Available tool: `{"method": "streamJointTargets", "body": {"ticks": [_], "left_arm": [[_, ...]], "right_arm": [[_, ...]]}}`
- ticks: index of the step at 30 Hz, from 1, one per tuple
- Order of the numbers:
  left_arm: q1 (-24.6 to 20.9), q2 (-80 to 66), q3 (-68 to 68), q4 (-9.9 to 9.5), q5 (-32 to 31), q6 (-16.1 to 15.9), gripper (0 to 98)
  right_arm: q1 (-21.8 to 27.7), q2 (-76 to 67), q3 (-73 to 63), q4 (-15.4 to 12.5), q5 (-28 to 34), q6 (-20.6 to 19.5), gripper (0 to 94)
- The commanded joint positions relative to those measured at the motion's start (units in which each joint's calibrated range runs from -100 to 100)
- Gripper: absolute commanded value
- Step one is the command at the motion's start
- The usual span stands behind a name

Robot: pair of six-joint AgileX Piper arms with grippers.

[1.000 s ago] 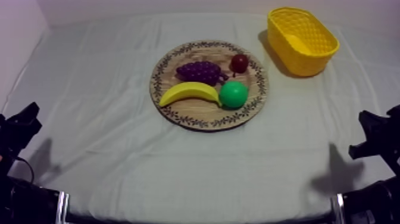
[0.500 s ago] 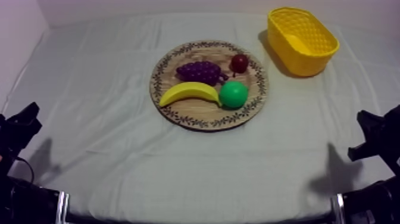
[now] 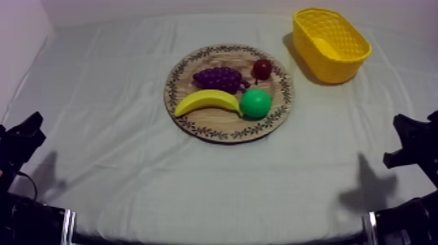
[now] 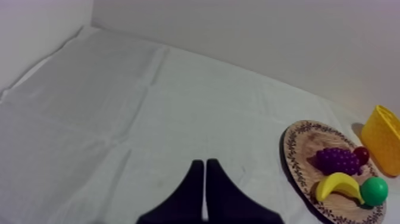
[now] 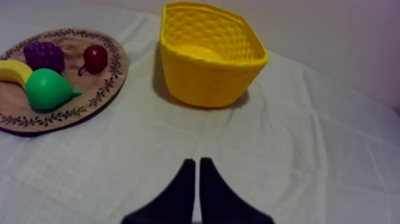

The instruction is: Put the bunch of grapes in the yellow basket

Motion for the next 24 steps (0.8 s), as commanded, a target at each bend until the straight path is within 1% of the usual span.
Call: {"method": "streamJointTargets", "body": {"ticks": [1, 4, 9, 13, 21, 24], "left_arm": [[0.0, 0.0, 0.0, 0.02, 0.0, 0.0, 0.1], [0.0, 0.0, 0.0, 0.02, 0.0, 0.0, 0.1], [0.0, 0.0, 0.0, 0.02, 0.0, 0.0, 0.1], [0.0, 0.0, 0.0, 0.02, 0.0, 0.0, 0.1], [0.0, 0.0, 0.0, 0.02, 0.0, 0.0, 0.1], [0.0, 0.0, 0.0, 0.02, 0.0, 0.0, 0.1]], "right_arm": [[0.1, 0.9, -1.2, -0.1, -0.4, -0.1, 0.6], [0.2, 2.6, -3.3, -0.1, -1.3, -0.1, 0.6], [0.3, 6.8, -6.8, 1.2, -3.2, -1.4, 0.6], [0.5, 11.7, -11.6, 1.7, -3.5, -2.2, 0.6], [0.8, 21.9, -23.1, 0.7, -3.6, -2.1, 0.6], [0.5, 26.0, -27.3, 1.3, -3.6, -2.4, 0.6]]}}
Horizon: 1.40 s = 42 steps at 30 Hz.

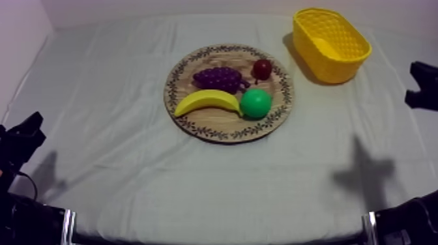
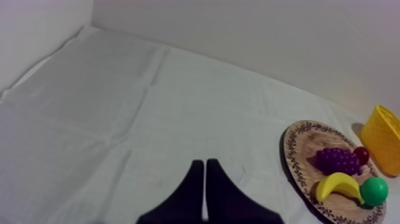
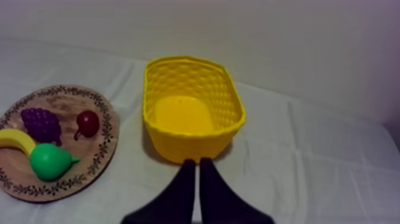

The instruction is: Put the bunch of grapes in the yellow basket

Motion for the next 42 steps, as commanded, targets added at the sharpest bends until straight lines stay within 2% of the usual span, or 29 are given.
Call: {"method": "streamJointTargets", "body": {"ticks": [1, 11, 18, 22, 30, 42], "left_arm": [[0.0, 0.0, 0.0, 0.02, 0.0, 0.0, 0.1], [0.0, 0.0, 0.0, 0.02, 0.0, 0.0, 0.1], [0.0, 0.0, 0.0, 0.02, 0.0, 0.0, 0.1], [0.0, 0.0, 0.0, 0.02, 0.0, 0.0, 0.1], [0.0, 0.0, 0.0, 0.02, 0.0, 0.0, 0.1], [0.0, 0.0, 0.0, 0.02, 0.0, 0.0, 0.1]], "right_arm": [[-0.2, 4.0, -4.5, 0.6, 0.3, -0.4, 0.6], [-2.6, 15.6, -15.2, 4.0, 0.9, -3.1, 0.6], [-5.7, 21.3, -21.6, 4.7, 2.6, -3.9, 0.6], [-6.9, 23.9, -24.3, 4.2, 3.4, -3.6, 0.6], [-7.6, 28.9, -30.0, 1.1, 6.0, -1.3, 0.6], [-10.0, 38.0, -38.9, -0.5, 7.1, 0.7, 0.6]]}}
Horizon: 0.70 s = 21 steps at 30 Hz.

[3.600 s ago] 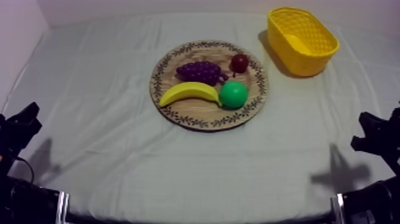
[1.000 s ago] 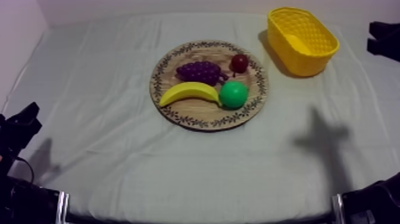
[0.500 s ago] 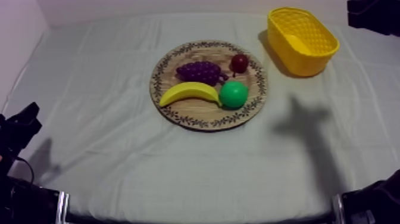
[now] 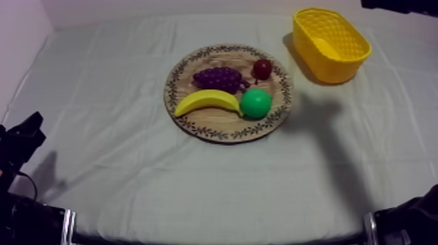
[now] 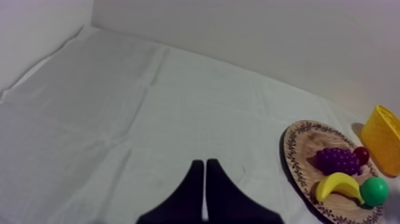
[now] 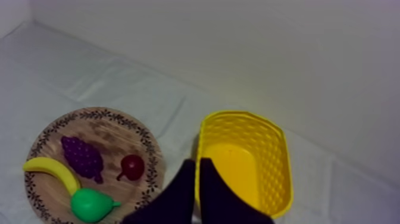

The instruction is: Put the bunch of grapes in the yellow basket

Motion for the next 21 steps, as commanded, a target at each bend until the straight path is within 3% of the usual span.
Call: {"method": "streamJointTargets", "body": {"ticks": [1, 10, 21], "left_arm": [[0.0, 0.0, 0.0, 0.02, 0.0, 0.0, 0.1], [0.0, 0.0, 0.0, 0.02, 0.0, 0.0, 0.1], [0.0, 0.0, 0.0, 0.02, 0.0, 0.0, 0.1]], "right_arm": [[-0.5, 2.2, -2.2, -0.1, 0.3, 0.2, 0.6], [-4.3, 10.7, -12.3, 0.9, 3.5, 0.0, 0.6], [-8.9, 22.3, -30.3, 1.4, 17.3, 0.5, 0.6]]}}
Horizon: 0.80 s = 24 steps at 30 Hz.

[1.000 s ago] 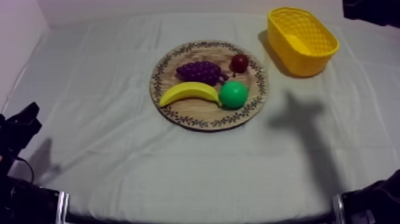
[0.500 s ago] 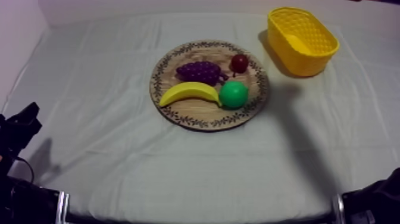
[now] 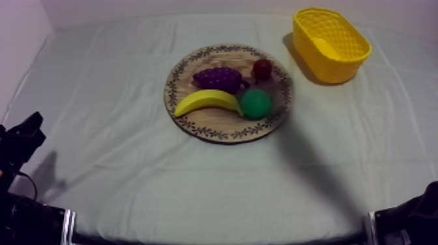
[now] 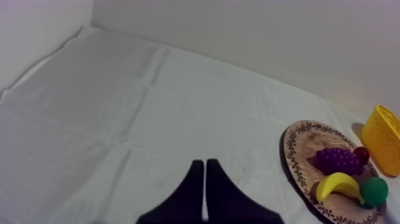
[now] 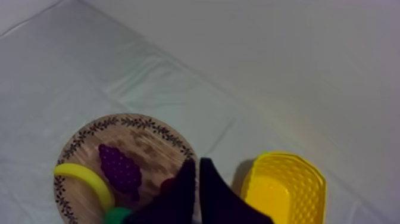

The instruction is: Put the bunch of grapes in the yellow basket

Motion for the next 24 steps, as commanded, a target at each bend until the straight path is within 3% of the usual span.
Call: {"method": "streamJointTargets", "body": {"ticks": [1, 14, 24], "left_arm": [[0.0, 0.0, 0.0, 0.02, 0.0, 0.0, 0.1], [0.0, 0.0, 0.0, 0.02, 0.0, 0.0, 0.1], [0.0, 0.0, 0.0, 0.02, 0.0, 0.0, 0.1]], "right_arm": [[-0.7, 2.8, -5.1, 0.1, 3.3, 0.1, 0.6], [-3.4, 16.0, -20.0, -1.8, 17.3, 2.6, 0.6], [-5.2, 24.5, -24.6, -1.4, 20.4, 3.0, 0.6]]}}
